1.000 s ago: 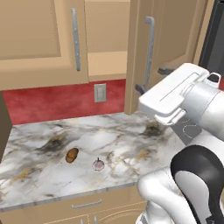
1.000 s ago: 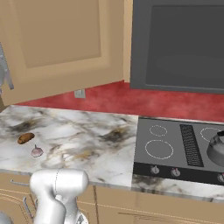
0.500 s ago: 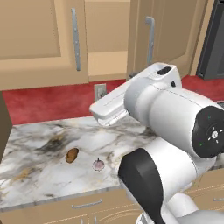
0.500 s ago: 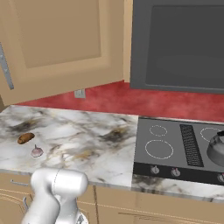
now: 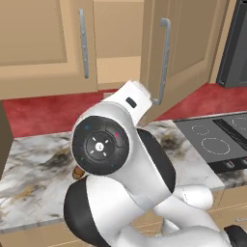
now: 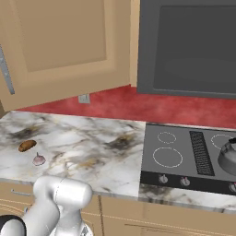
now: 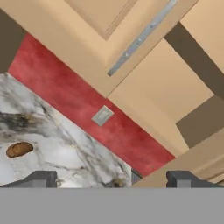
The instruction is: Pick the pan from the cabinet and place it on the stove. Then turn on the stove burner for the pan.
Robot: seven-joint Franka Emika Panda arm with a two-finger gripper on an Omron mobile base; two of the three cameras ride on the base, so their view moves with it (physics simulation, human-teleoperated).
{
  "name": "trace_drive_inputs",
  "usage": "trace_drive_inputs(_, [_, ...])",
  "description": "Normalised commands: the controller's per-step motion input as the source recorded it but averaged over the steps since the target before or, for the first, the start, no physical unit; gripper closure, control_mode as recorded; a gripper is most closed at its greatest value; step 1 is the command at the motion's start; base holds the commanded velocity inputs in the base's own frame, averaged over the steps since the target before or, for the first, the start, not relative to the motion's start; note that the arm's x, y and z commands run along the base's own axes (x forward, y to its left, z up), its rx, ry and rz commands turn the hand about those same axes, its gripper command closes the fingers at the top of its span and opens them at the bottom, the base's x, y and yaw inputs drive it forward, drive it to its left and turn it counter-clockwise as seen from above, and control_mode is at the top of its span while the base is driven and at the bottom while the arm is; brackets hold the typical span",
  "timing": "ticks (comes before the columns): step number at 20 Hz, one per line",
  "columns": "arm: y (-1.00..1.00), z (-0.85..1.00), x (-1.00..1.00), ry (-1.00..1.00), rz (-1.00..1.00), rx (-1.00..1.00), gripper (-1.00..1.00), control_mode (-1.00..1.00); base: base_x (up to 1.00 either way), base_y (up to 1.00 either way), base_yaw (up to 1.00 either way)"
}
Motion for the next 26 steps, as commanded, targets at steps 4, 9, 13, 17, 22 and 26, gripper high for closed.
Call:
trace_drive_inputs(4, [0.0,-0.34,0.73,0.09,-0.08,-0.23,-1.0,-1.0,0.0,0.0,0.0])
trace_drive_inputs(9, [0.04,-0.29,0.87,0.02,-0.04,-0.21,-1.0,-1.0,0.0,0.0,0.0])
trace_drive_inputs(13, [0.16,-0.29,0.81,0.0,0.0,-0.2,-1.0,-1.0,0.0,0.0,0.0])
trace_drive_inputs(17, [0.02,-0.2,0.69,0.0,-0.01,-0.16,-1.0,-1.0,0.0,0.0,0.0])
trace_drive_inputs(22, [-0.02,-0.12,0.62,0.0,-0.04,-0.13,-1.0,-1.0,0.0,0.0,0.0])
trace_drive_inputs(26, [-0.1,-0.04,0.42,0.02,-0.09,-0.12,-1.0,-1.0,0.0,0.0,0.0])
